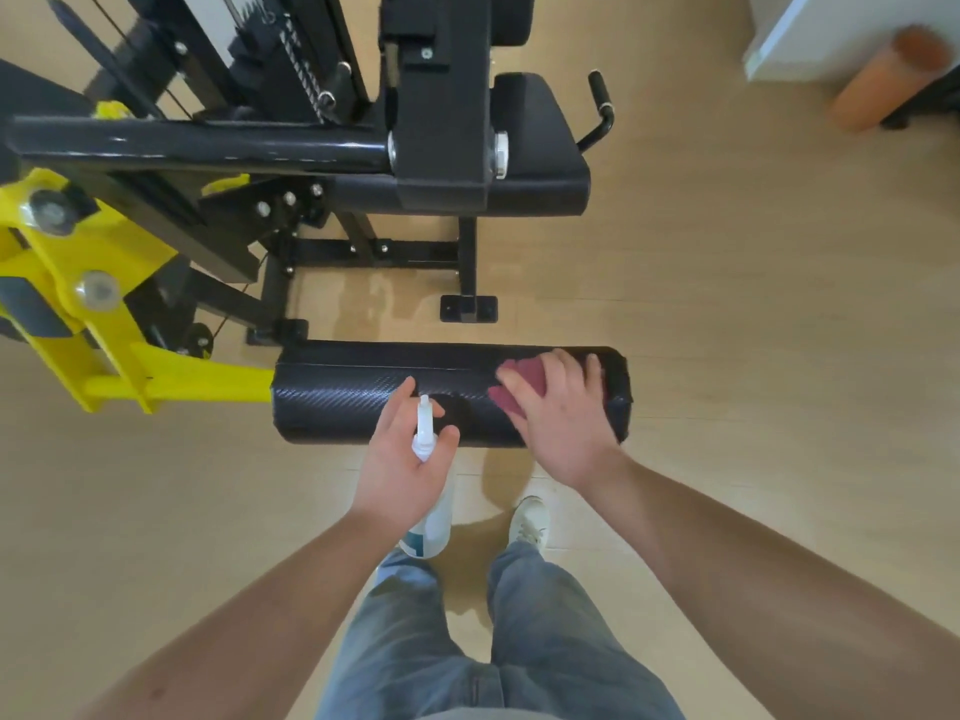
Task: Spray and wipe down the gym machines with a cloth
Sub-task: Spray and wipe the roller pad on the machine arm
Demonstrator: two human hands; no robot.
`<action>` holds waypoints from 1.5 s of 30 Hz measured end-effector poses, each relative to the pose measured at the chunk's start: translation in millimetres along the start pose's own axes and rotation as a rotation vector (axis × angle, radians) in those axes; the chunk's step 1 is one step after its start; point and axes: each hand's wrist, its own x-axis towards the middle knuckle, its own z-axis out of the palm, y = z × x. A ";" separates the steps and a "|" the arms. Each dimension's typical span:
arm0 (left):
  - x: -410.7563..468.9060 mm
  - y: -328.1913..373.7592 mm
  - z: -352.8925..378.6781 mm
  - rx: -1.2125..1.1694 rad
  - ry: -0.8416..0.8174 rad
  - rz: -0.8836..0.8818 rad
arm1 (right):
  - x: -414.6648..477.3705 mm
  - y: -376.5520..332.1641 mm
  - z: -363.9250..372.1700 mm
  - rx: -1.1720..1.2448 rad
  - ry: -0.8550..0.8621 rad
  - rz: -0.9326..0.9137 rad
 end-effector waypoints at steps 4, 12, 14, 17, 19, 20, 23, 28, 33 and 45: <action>-4.1 -16.7 -26.3 -0.010 0.051 -0.019 | 29.2 -71.7 12.2 0.044 -0.052 -0.174; -7.4 -68.9 -94.0 -0.054 0.173 -0.016 | 92.4 -183.9 15.2 0.043 -0.149 -0.401; -7.6 -79.1 -109.2 -0.080 0.224 -0.025 | 107.5 -209.9 14.2 0.028 -0.152 -0.482; -5.6 -89.1 -129.6 -0.102 0.278 -0.030 | 124.1 -230.2 11.5 -0.020 -0.134 -0.536; -4.4 -93.5 -137.7 -0.077 0.270 -0.031 | 125.9 -226.4 12.9 -0.064 -0.121 -0.527; -4.3 -95.1 -139.6 -0.063 0.257 -0.040 | 123.2 -219.3 14.0 -0.071 -0.113 -0.509; -2.9 -95.7 -138.0 -0.041 0.220 -0.048 | 107.4 -183.3 15.1 -0.116 -0.085 -0.458; 2.7 -78.0 -117.7 -0.068 0.137 -0.070 | 81.0 -126.6 4.0 -0.165 -0.117 -0.402; 7.7 -45.1 -83.7 -0.052 0.044 -0.102 | 45.1 -64.2 -7.0 -0.108 -0.145 -0.236; 7.8 50.5 19.8 -0.024 -0.133 -0.023 | -48.0 91.1 -23.9 -0.117 -0.192 0.130</action>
